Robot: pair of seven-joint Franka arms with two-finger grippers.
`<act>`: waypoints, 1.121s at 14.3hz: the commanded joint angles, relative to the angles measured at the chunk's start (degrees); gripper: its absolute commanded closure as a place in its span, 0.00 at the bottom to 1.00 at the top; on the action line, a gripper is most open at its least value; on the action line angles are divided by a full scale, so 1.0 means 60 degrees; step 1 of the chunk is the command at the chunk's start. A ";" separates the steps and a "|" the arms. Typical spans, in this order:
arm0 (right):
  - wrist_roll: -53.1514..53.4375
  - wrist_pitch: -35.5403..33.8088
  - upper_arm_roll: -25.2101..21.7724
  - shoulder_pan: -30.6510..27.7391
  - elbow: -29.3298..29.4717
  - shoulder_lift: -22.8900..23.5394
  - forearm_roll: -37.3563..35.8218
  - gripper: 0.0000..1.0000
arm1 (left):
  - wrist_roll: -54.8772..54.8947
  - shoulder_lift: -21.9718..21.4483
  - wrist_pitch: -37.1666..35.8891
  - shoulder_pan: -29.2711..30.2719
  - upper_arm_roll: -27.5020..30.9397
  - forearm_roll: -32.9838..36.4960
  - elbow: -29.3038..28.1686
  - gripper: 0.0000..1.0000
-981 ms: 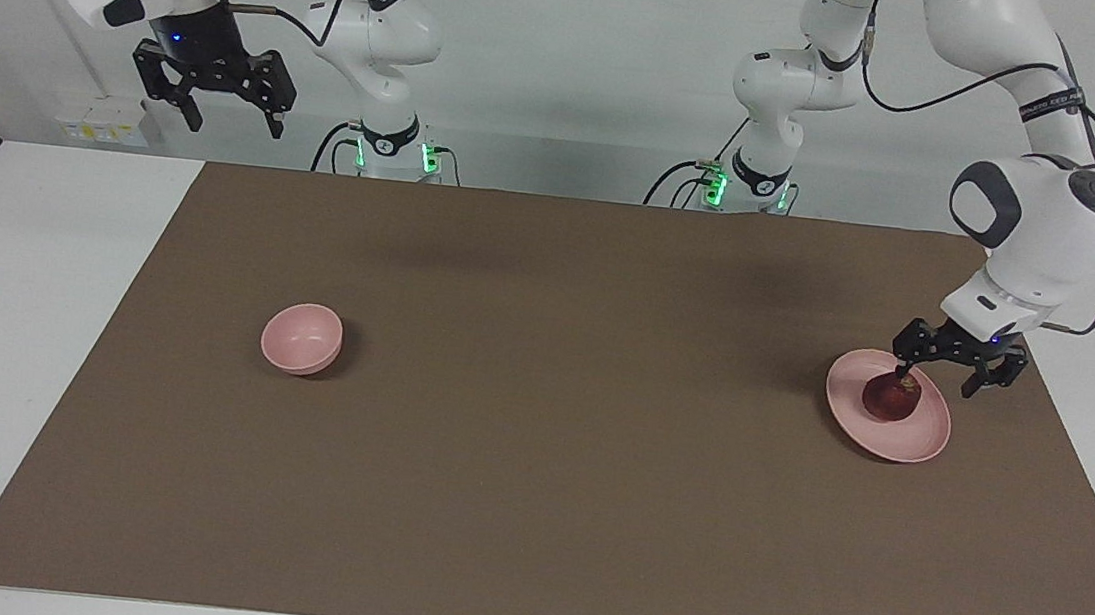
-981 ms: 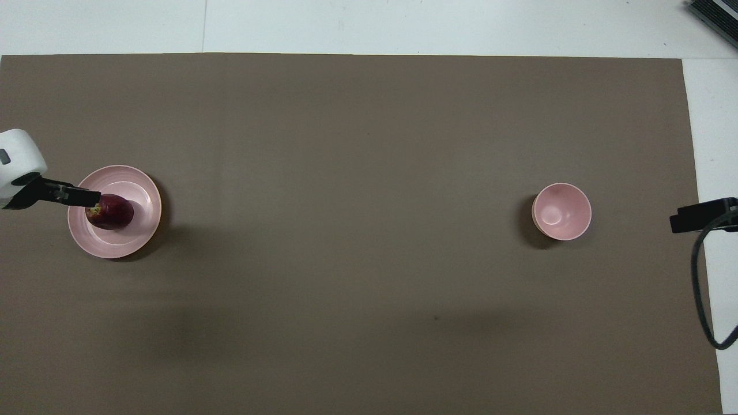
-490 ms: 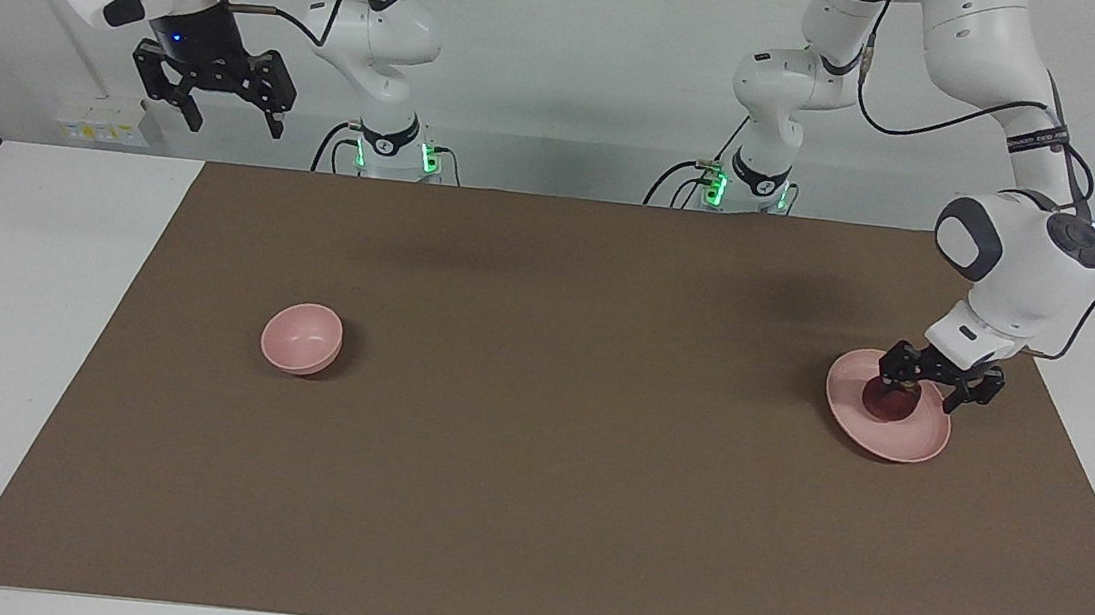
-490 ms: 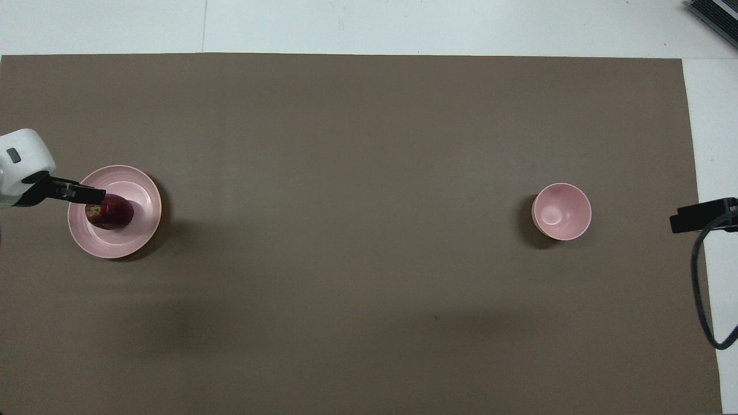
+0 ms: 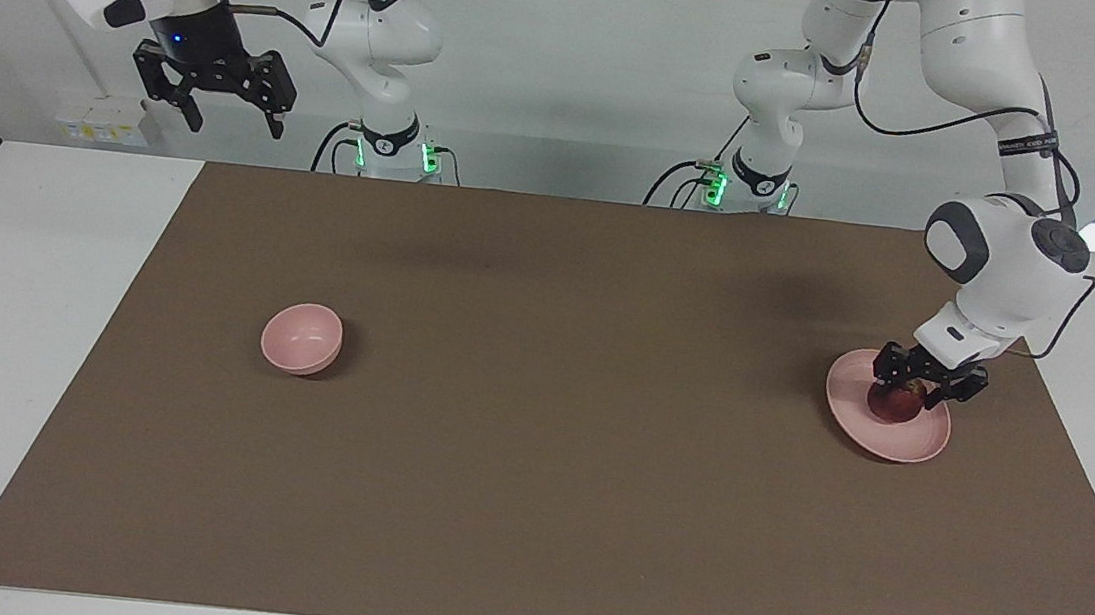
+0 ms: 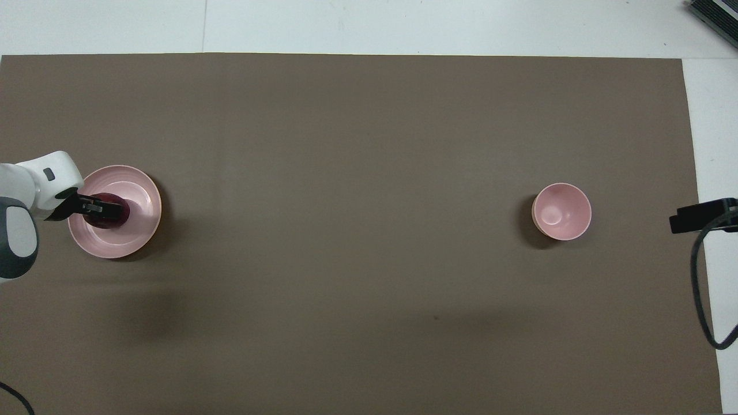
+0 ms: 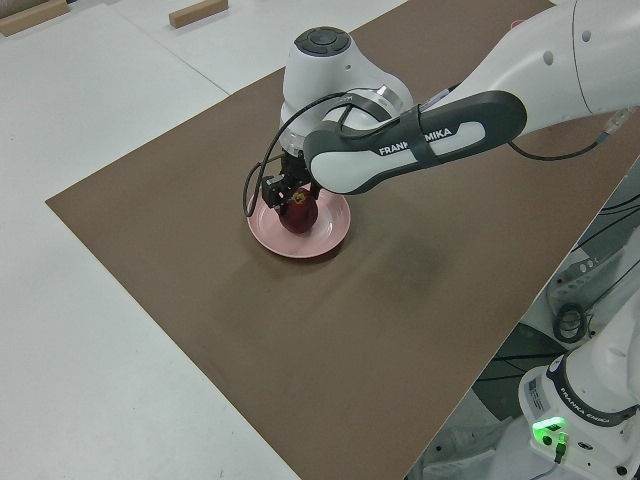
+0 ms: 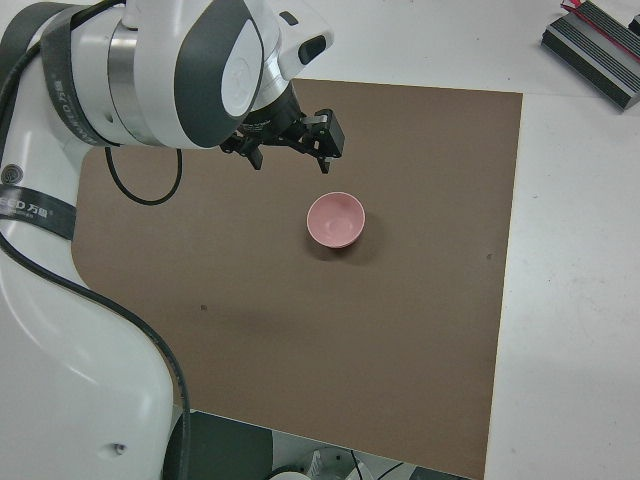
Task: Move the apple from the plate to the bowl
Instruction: 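Lower the left gripper onto the red apple on the plate and grasp it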
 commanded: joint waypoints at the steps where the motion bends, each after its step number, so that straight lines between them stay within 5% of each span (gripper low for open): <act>1: -0.0269 -0.0084 0.0052 -0.0128 -0.0121 -0.0120 -0.0090 0.00 | 0.0203 -0.0185 0.0082 0.0148 -0.0065 -0.0183 -0.0219 0.77; 3: -0.0269 -0.0070 0.0052 -0.0157 -0.0121 -0.0120 -0.0090 0.00 | 0.0232 -0.0171 0.0081 0.0119 -0.0065 -0.0183 -0.0117 1.00; 11: -0.0240 -0.0055 0.0037 -0.0420 -0.0121 -0.0106 0.0700 0.00 | -0.0720 -0.1853 -0.1587 -0.0452 -0.0226 -0.0227 0.0015 1.00; 16: 0.0359 0.0413 0.0110 -0.0290 -0.0267 -0.0032 0.0774 0.00 | -0.1042 -0.2791 -0.3505 -0.1082 -0.0226 -0.2481 0.0045 1.00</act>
